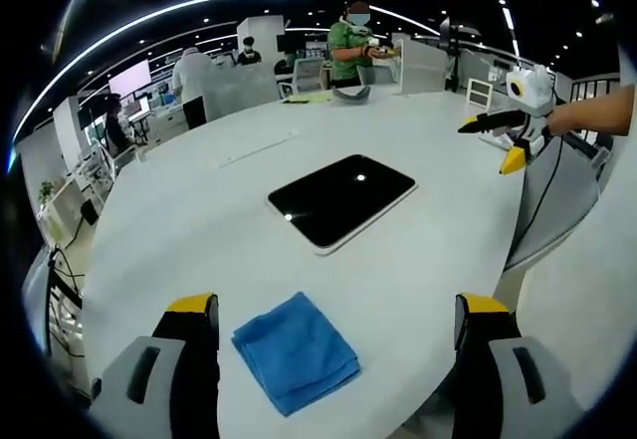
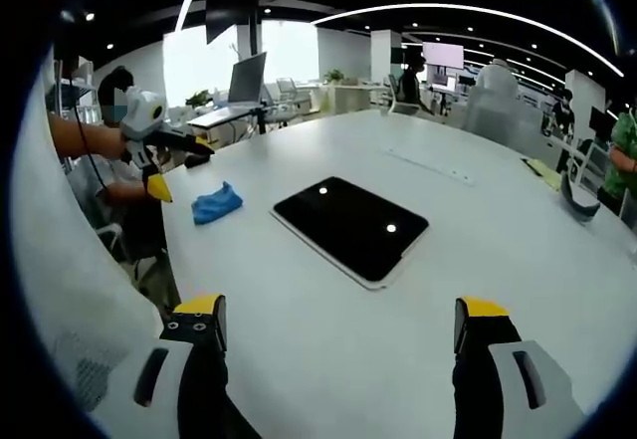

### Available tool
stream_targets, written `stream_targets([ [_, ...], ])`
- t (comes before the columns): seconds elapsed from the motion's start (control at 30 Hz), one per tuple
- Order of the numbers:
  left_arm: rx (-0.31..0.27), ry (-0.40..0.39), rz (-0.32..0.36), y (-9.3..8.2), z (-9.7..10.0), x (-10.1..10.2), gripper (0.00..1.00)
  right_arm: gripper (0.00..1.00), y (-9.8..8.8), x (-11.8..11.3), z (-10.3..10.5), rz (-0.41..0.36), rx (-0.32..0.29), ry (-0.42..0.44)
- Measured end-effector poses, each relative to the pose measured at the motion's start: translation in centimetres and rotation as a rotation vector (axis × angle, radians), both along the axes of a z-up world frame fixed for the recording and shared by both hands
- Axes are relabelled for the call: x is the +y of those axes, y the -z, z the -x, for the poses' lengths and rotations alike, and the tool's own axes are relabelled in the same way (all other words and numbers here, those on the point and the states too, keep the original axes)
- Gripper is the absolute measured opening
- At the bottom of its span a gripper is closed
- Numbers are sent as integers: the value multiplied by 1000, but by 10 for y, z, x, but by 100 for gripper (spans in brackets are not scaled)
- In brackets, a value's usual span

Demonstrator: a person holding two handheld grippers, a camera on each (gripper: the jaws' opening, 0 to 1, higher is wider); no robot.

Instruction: Wipe the mirror surface with the cleaning cloth until all visible marks leave the cleaned area.

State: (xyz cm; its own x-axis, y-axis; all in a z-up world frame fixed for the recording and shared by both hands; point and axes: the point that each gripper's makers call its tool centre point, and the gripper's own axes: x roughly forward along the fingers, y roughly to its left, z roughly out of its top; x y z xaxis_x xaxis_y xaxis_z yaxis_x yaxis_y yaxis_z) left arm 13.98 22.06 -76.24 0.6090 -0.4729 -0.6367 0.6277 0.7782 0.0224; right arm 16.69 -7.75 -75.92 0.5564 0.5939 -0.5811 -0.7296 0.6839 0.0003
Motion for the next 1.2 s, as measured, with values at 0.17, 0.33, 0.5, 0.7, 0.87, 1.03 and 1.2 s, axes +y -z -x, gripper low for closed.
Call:
stream_targets([
  [0.17, 4, 1, 0, 1, 1, 0, 99, 95, 0, 0, 1, -1, 1, 0],
  [0.33, 4, 0, 0, 1, 2, 0, 99, 95, 1, 0, 0, -1, 4, -1],
  [0.5, 11, -3, 1, 4, 2, 2, 99, 94, 1, -1, 0, -2, 4, 2],
  [0.7, 33, 6, -20, 16, 7, 4, 99, 94, 1, -1, 1, -4, 5, 3],
  [0.87, 54, -4, -19, 23, 10, 7, 99, 94, 1, 0, 2, -3, 8, 0],
  [1.03, 64, -16, -12, 27, 10, 10, 99, 94, 3, 0, 3, -2, 11, -3],
  [1.2, 91, -21, -5, 32, 10, 14, 84, 94, 4, 0, 4, 1, 16, -5],
])
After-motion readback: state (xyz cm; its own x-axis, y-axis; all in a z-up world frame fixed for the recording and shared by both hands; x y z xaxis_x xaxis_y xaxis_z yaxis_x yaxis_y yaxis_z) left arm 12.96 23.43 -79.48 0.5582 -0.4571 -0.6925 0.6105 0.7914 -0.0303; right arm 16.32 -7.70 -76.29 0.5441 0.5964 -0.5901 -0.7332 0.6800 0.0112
